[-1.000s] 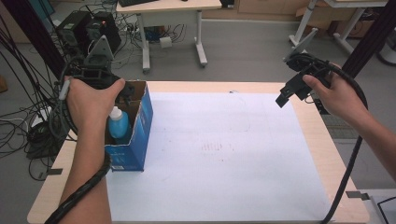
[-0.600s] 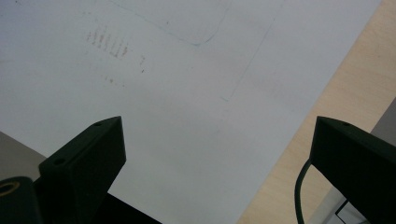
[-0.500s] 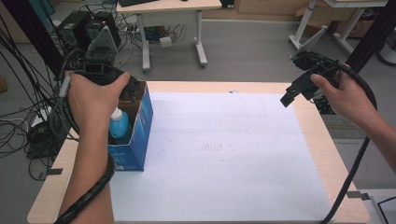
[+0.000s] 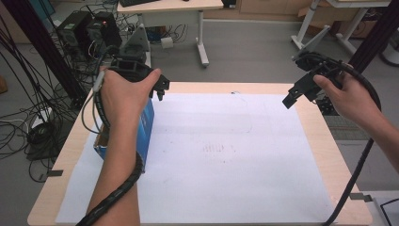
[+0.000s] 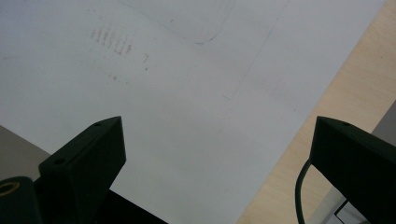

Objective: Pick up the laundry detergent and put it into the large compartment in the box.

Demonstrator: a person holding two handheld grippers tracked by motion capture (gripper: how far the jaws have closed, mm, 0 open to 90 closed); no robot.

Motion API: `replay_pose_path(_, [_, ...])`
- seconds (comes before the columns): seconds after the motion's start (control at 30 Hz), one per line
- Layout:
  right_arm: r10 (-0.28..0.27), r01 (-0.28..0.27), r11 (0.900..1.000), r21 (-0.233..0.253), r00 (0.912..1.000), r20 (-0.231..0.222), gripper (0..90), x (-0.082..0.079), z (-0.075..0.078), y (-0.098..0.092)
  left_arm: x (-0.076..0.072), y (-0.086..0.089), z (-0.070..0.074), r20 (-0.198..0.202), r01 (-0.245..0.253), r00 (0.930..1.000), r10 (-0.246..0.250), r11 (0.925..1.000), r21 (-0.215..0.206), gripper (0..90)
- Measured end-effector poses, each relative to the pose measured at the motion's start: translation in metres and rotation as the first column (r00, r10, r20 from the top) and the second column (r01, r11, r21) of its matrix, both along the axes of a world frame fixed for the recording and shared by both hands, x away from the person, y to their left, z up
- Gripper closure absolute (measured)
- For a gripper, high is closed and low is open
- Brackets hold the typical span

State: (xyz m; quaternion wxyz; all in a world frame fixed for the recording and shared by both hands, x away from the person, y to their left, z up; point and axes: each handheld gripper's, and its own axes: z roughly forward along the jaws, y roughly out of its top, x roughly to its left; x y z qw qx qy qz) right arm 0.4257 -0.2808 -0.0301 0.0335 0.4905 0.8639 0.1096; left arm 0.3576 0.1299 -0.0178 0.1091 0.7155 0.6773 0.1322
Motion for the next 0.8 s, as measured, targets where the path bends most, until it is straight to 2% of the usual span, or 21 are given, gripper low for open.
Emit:
replay_pose_path(0.47, [0.003,-0.003,1.0,-0.015,1.0,-0.008,3.7,0.006,-0.004,0.005,0.018,-0.02,-0.011,-0.042,0.055,0.9977,-0.054,0.9984,0.014,6.3])
replay_pose_path(0.8, [0.001,-0.002,1.0,-0.02,1.0,-0.009,3.7,0.006,-0.005,0.005,0.017,-0.021,-0.012,-0.04,0.061,0.9973,-0.061,0.998,0.013,6.3])
